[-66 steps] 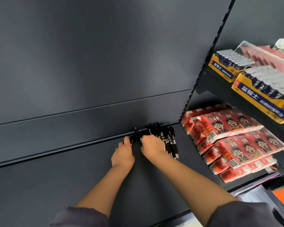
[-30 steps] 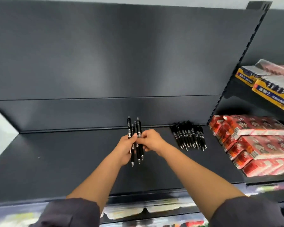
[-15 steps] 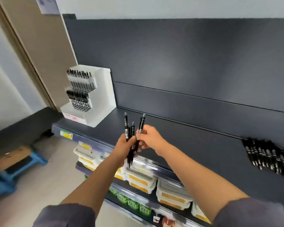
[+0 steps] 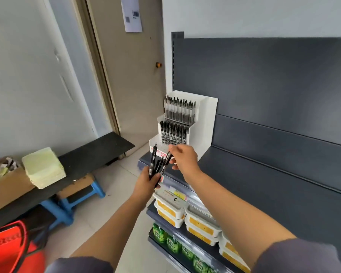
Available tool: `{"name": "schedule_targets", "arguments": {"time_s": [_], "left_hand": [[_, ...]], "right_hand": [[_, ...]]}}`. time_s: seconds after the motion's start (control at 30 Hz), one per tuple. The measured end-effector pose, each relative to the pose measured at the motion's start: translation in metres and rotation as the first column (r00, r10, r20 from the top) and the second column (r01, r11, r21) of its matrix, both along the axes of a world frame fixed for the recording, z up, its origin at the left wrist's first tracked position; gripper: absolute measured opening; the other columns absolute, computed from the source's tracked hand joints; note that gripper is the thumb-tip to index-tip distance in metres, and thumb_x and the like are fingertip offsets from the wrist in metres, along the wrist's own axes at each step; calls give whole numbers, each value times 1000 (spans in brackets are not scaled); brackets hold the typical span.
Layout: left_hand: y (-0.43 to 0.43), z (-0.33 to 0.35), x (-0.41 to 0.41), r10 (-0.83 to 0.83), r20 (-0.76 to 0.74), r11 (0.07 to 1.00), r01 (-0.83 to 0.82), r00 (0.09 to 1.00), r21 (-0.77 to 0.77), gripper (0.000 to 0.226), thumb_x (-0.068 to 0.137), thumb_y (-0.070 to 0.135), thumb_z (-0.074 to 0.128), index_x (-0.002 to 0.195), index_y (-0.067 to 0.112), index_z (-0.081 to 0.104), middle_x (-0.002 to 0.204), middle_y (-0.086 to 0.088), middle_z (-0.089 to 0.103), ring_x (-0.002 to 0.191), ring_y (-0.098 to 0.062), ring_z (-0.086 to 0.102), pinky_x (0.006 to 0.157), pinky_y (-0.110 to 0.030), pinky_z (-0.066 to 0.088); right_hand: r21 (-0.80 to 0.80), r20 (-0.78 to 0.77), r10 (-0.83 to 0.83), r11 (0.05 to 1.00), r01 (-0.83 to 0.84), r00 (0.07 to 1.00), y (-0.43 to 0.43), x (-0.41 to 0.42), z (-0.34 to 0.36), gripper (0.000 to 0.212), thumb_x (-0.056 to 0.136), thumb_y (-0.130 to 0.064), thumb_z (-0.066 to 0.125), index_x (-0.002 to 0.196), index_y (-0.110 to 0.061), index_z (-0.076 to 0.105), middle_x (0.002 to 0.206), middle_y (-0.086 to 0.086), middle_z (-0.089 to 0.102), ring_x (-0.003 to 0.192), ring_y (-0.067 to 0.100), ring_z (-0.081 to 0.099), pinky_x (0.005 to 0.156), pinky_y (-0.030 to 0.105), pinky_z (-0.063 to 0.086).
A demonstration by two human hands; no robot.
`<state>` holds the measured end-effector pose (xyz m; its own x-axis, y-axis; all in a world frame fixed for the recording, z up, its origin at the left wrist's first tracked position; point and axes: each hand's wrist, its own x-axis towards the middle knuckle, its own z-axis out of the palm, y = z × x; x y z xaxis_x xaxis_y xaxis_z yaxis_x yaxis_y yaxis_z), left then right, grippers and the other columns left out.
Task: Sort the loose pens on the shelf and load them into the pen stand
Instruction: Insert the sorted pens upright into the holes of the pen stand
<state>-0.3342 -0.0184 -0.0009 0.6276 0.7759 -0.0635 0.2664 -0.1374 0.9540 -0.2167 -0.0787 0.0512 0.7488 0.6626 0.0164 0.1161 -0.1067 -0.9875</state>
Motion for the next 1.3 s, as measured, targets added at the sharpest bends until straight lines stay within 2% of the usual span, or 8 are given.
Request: {"name": "schedule_targets", "arguments": {"time_s": [0.17,0.3,0.47,0.53,0.67,0.8,1.1,1.3], "left_hand": [[53,-10,-5,44,-59,995,-39,997,93,17,97,15,46,112,9,43,95,-10,62,68,-15,57,63,-27,44],[91,-17,8,77,-43,992,-72,996,104,20,97,17,46,114,6,45,100,-14,65,76,-21,61,73,-34,50],[146,-17,45,83,-47,987,-76,995,141,23,97,18,46,116,5,48,106,-14,61,96,-29,59,84,-41,46],[170,-12,58,109,-38,981,-101,993,166,23,97,20,46,116,7,49,104,-11,62,95,-27,58,80,-37,44],[211,-5,78,75,29,995,-77,997,57,18,99,21,43,115,15,49,93,1,64,75,-15,63,68,-30,49],[243,-4,98,-20,31,999,19,999,34,11,99,18,42,106,14,50,81,0,63,61,-14,57,60,-29,49],[282,-8,144,-181,86,983,182,980,-4,10,98,17,44,103,12,52,76,-3,56,62,-15,56,57,-27,50],[307,-11,156,-332,151,936,345,931,-66,8,97,17,47,103,12,49,82,-6,64,61,-16,54,52,-26,44]], "right_hand": [[3,-100,-83,997,83,992,54,0,-8,16,90,-18,63,76,-12,58,69,1,60,50,9,57,45,21,50],[-59,-28,-107,993,106,994,90,15,-16,24,90,-16,63,67,-12,57,62,3,57,50,10,56,43,21,48],[0,58,-132,991,132,990,132,58,-9,17,92,-12,59,75,-10,65,66,6,62,56,14,60,52,26,53],[38,182,-152,988,147,972,149,76,-3,16,93,-14,57,79,-11,65,72,6,65,60,12,63,55,27,56],[8,519,-145,986,165,842,182,107,5,17,94,-20,57,89,-10,69,75,2,67,68,18,65,65,34,56],[-143,777,1,974,175,630,214,126,5,19,95,-24,55,95,-10,69,83,4,69,74,18,63,70,33,53],[-383,851,177,854,352,495,240,145,-16,24,97,-40,47,111,-28,63,96,-4,70,98,18,60,70,31,47],[-431,863,198,768,474,464,252,148,-24,20,91,-40,54,101,-26,66,105,-9,63,107,19,46,87,36,33]]}}
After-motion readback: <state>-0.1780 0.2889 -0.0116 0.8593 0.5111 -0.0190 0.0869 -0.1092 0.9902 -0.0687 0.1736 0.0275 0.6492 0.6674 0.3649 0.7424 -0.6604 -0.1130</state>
